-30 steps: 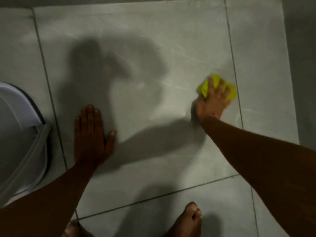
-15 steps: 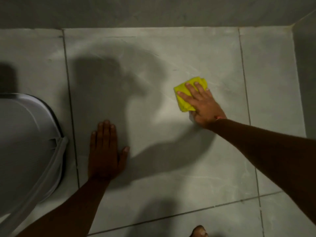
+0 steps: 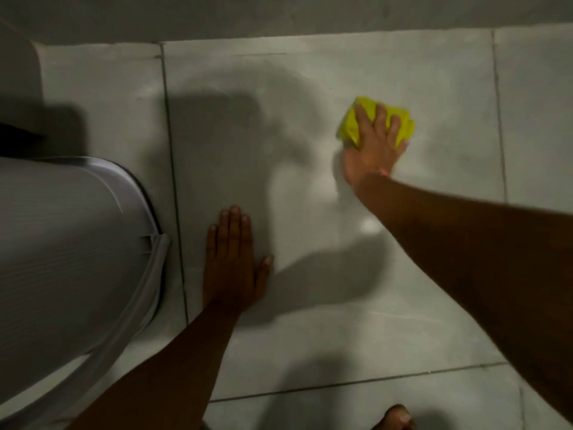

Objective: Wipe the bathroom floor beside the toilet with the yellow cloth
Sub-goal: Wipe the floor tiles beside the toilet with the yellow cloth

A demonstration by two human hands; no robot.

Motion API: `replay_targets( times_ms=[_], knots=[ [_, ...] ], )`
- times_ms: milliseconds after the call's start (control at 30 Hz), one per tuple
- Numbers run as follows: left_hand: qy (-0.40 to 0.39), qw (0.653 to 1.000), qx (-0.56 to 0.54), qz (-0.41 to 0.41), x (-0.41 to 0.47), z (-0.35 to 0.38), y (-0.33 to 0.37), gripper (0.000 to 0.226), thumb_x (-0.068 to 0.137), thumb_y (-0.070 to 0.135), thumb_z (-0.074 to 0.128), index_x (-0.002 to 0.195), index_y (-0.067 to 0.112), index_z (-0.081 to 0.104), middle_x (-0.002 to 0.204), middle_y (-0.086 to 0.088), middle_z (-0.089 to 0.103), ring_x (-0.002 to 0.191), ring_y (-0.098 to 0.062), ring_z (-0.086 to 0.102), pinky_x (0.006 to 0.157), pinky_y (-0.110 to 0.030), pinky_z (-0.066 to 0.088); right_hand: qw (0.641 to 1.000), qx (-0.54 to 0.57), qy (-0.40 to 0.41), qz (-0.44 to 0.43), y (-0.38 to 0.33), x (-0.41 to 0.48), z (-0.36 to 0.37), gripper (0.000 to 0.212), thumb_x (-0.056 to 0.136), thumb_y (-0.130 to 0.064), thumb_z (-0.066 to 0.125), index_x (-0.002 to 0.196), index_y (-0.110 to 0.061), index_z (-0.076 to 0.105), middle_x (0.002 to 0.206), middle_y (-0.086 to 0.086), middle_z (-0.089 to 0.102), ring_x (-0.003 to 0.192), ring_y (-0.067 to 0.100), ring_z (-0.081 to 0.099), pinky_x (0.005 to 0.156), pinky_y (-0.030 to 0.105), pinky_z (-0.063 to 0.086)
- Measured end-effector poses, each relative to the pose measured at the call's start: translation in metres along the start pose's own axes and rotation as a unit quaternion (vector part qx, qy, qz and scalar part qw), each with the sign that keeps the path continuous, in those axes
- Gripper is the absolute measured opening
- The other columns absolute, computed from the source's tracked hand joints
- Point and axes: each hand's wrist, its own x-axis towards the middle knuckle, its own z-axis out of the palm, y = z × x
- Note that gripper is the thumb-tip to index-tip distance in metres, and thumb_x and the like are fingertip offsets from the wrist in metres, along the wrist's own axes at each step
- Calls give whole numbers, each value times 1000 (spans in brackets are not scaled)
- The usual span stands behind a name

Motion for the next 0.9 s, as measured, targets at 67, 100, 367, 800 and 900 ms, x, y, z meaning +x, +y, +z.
replay_targets(
  times_ms=[67, 100, 367, 800, 900],
  knots=[
    [-4, 1000, -4, 5, -1, -1, 1, 82, 97, 53, 32, 159, -1, 21, 168, -24, 19, 158, -40, 14, 129, -54, 12, 999, -1, -7, -54, -47, -9, 15, 64, 87, -30, 50, 148, -37, 30, 163, 2, 18, 151, 34, 7, 118, 61, 1],
    [-7, 1000, -4, 5, 0, -1, 1, 82, 97, 53, 33, 159, -1, 22, 167, -24, 20, 157, -40, 15, 128, -54, 13, 987, -21, -24, -158, -55, -23, 25, 64, 86, -28, 49, 147, -35, 33, 163, 3, 21, 150, 34, 10, 118, 61, 2],
    [1, 1000, -18, 6, -1, 0, 0, 82, 98, 54, 29, 159, 0, 21, 168, -23, 19, 158, -40, 14, 129, -54, 14, 969, -75, -55, -228, 51, -83, 12, 76, 76, -29, 53, 148, -40, 30, 163, 2, 22, 150, 35, 11, 116, 63, 14],
    [-6, 1000, -27, 12, 0, 2, -2, 83, 98, 54, 29, 160, 1, 15, 169, -23, 13, 159, -38, 8, 129, -55, 12, 984, -82, -31, -156, 106, -117, 2, 73, 83, -14, 58, 147, -37, 31, 161, 11, 25, 148, 41, 15, 115, 66, 15],
    [-11, 999, -31, 16, 0, -1, 1, 82, 98, 52, 31, 160, 0, 16, 169, -24, 14, 159, -40, 9, 129, -54, 11, 994, -60, -1, -91, 47, -109, 15, 76, 80, -22, 54, 149, -37, 27, 164, 6, 15, 150, 38, 6, 119, 61, 5]
  ],
)
